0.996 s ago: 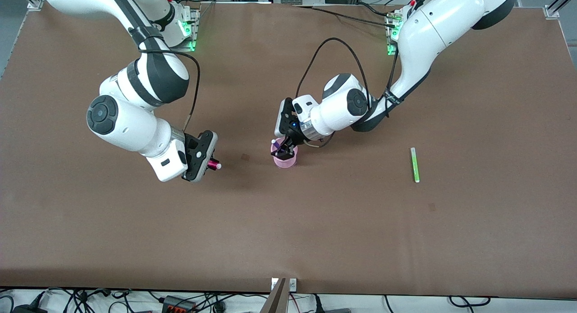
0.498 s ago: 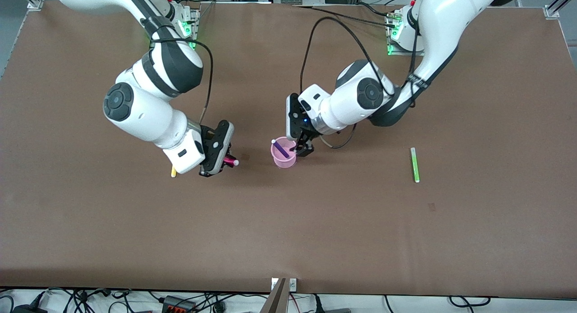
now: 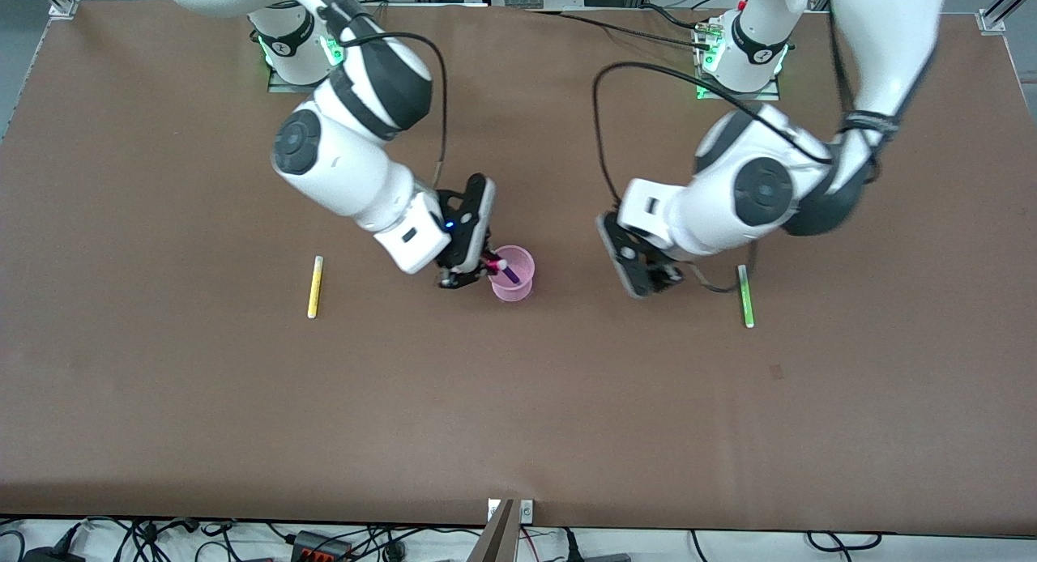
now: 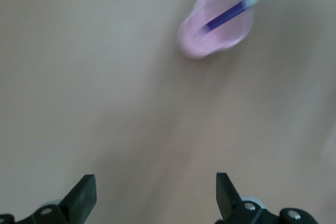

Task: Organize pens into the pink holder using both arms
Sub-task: 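Withdraw the left gripper while the right gripper carries the pen over the cup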

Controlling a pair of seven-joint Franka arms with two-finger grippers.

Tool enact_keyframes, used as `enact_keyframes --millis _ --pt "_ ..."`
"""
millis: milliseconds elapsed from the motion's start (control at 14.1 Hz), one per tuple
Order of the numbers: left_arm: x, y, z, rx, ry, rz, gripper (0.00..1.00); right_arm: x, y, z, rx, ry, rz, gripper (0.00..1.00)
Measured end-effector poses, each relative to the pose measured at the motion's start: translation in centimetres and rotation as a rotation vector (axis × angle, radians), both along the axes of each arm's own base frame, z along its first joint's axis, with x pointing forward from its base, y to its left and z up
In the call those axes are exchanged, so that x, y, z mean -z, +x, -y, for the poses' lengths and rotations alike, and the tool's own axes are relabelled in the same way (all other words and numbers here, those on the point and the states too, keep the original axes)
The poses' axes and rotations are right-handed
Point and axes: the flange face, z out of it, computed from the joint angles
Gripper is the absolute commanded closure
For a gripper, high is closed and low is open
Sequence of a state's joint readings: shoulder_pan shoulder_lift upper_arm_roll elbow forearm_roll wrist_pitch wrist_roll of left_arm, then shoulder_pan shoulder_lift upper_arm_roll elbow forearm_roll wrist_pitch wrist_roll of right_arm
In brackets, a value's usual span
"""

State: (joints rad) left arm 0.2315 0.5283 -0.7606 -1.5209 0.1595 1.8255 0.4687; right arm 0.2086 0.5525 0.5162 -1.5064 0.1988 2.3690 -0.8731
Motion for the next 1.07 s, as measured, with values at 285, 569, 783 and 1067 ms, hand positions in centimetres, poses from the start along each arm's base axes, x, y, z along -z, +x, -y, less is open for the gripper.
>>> enact_keyframes --millis 285,569,783,1067 --pt "-6.4 1.1 -5.4 -0.131 0.177 -0.068 0.0 3.0 -2.3 -3.8 -0.045 0.013 -0.033 1.0" --pt "-11.9 2.1 -11.6 -0.313 0.242 -0.014 0.0 5.0 -2.9 -5.8 -0.008 0.053 -0.023 1.0" --pt "-15.8 1.0 -16.4 -0.554 0.208 -0.004 0.0 7.2 -4.2 -8.1 0.028 0.08 -0.036 1.0" --pt "-18.1 -2.3 -20.2 -0.833 0.166 0.025 0.0 7.8 -3.7 -7.7 0.048 0.071 -0.032 1.0"
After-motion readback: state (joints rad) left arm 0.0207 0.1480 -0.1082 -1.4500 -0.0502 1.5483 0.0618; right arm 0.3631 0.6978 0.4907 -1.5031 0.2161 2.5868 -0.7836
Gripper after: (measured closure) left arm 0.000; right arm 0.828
